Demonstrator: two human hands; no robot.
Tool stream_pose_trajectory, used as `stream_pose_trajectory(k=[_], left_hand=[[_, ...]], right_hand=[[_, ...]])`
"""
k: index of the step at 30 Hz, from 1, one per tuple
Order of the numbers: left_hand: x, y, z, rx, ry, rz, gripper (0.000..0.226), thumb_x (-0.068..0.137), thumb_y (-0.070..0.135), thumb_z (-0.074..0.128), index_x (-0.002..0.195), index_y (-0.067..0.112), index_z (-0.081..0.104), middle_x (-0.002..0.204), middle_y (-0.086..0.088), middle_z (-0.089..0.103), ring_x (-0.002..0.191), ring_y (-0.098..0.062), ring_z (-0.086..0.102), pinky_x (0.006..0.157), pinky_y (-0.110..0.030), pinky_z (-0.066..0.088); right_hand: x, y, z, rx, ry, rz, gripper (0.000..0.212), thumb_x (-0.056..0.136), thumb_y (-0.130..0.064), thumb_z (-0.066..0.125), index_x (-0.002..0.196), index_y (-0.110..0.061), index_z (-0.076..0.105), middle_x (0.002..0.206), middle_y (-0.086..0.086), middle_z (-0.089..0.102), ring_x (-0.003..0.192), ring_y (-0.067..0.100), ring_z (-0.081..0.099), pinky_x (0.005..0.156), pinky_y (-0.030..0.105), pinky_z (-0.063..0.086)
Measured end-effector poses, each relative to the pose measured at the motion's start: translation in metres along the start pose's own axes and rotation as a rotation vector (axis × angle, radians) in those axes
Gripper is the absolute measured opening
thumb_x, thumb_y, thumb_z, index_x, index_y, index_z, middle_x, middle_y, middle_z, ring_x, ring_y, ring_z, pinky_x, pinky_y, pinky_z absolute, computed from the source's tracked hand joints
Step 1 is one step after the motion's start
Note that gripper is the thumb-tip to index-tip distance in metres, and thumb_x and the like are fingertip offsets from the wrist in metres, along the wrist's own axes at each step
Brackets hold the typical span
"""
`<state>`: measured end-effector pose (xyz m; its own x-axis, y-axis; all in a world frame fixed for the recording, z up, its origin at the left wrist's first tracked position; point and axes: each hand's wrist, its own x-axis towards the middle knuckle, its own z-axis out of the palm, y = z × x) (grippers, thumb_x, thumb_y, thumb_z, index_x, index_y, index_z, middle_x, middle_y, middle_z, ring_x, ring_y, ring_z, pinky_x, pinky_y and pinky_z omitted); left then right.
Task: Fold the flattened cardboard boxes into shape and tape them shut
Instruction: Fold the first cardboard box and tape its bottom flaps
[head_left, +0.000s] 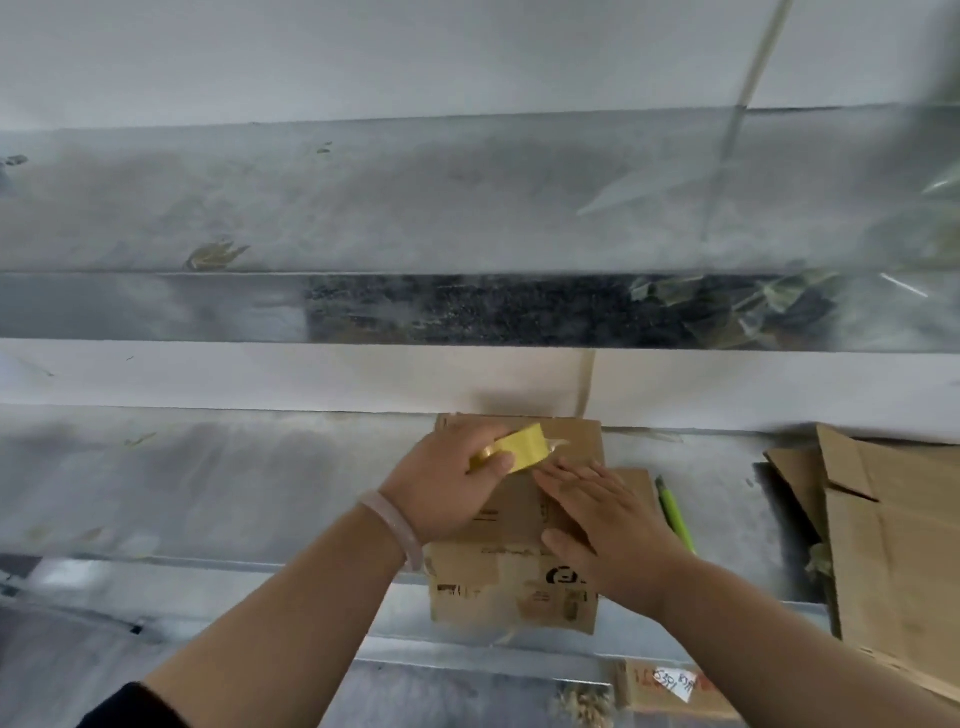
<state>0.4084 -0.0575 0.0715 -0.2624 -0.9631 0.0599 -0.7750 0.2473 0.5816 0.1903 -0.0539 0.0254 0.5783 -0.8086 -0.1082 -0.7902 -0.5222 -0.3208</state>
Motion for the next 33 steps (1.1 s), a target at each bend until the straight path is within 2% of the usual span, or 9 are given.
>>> stream_pose_trajectory(k=[2,4,6,7,12,16,20,27,33], left_hand=[[0.009,0.004,0.003,0.029,-0.067,0.000,0.038,0.096,0.040,0.042,0.131,0.032,0.054,0.117,0.013,0.061,0.103,-0.010,0.053,0.089,-0.034,0.044],[0.014,0.007,-0.001,0.057,-0.099,0.000,0.034,0.098,0.037,0.044,0.128,0.030,0.056,0.108,0.013,0.061,0.098,-0.010,0.054,0.086,-0.034,0.046],[0.018,0.009,-0.004,0.063,-0.128,0.006,0.030,0.099,0.034,0.046,0.124,0.028,0.059,0.100,0.013,0.060,0.092,-0.010,0.055,0.082,-0.033,0.046],[0.019,0.010,-0.005,0.055,-0.141,0.009,0.027,0.099,0.033,0.046,0.122,0.028,0.061,0.098,0.013,0.061,0.090,-0.009,0.056,0.080,-0.032,0.046],[0.027,0.014,-0.007,0.102,-0.201,0.035,0.019,0.099,0.035,0.044,0.105,0.033,0.062,0.088,0.015,0.063,0.084,-0.008,0.058,0.077,-0.034,0.048],[0.030,0.018,-0.006,0.162,-0.215,0.042,0.020,0.099,0.037,0.043,0.109,0.034,0.061,0.090,0.015,0.060,0.085,-0.010,0.057,0.079,-0.035,0.048],[0.034,0.022,-0.006,0.168,-0.234,0.004,0.021,0.099,0.040,0.042,0.107,0.034,0.061,0.093,0.013,0.063,0.086,-0.009,0.057,0.081,-0.037,0.049],[0.032,0.031,-0.004,0.175,-0.217,-0.009,0.025,0.096,0.048,0.045,0.101,0.034,0.065,0.083,0.011,0.066,0.078,-0.008,0.059,0.076,-0.037,0.051],[0.039,0.032,-0.006,0.020,-0.083,-0.046,0.018,0.092,0.045,0.056,0.091,0.030,0.065,0.082,0.011,0.065,0.078,-0.003,0.058,0.068,-0.022,0.046]], right_hand=[[-0.001,-0.001,-0.003,0.199,0.031,0.092,0.059,0.101,-0.049,0.036,0.155,-0.032,0.018,0.151,-0.024,0.013,0.139,-0.007,0.002,0.103,0.004,-0.016],[0.001,-0.002,-0.005,0.395,0.099,0.171,0.046,0.102,-0.040,0.044,0.147,-0.032,0.038,0.147,-0.016,0.037,0.136,0.003,0.029,0.111,0.012,0.012],[0.003,-0.005,-0.006,0.490,0.173,0.214,0.032,0.099,-0.040,0.049,0.131,-0.036,0.052,0.127,-0.013,0.055,0.114,0.004,0.048,0.097,0.014,0.036],[0.003,-0.008,-0.007,0.534,0.215,0.246,0.027,0.098,-0.042,0.051,0.124,-0.036,0.055,0.117,-0.014,0.059,0.106,0.002,0.052,0.087,0.010,0.038],[0.006,-0.014,-0.020,0.869,0.376,0.469,0.030,0.094,-0.045,0.059,0.121,-0.034,0.052,0.107,-0.025,0.059,0.093,-0.016,0.051,0.069,0.001,0.038],[0.012,-0.013,-0.025,0.761,0.304,0.494,0.018,0.094,-0.042,0.060,0.110,-0.038,0.065,0.096,-0.024,0.063,0.087,-0.008,0.056,0.066,0.010,0.037],[0.012,-0.015,-0.028,0.721,0.325,0.532,0.009,0.095,-0.041,0.059,0.090,-0.034,0.061,0.087,-0.017,0.063,0.081,-0.001,0.057,0.062,0.017,0.038],[0.013,-0.012,-0.031,0.744,0.311,0.550,0.013,0.098,-0.038,0.055,0.089,-0.029,0.057,0.087,-0.010,0.062,0.081,0.006,0.055,0.062,0.023,0.037],[0.016,-0.008,-0.029,0.749,0.338,0.558,0.015,0.098,-0.039,0.052,0.090,-0.028,0.058,0.091,-0.008,0.065,0.084,0.009,0.056,0.064,0.025,0.040]])
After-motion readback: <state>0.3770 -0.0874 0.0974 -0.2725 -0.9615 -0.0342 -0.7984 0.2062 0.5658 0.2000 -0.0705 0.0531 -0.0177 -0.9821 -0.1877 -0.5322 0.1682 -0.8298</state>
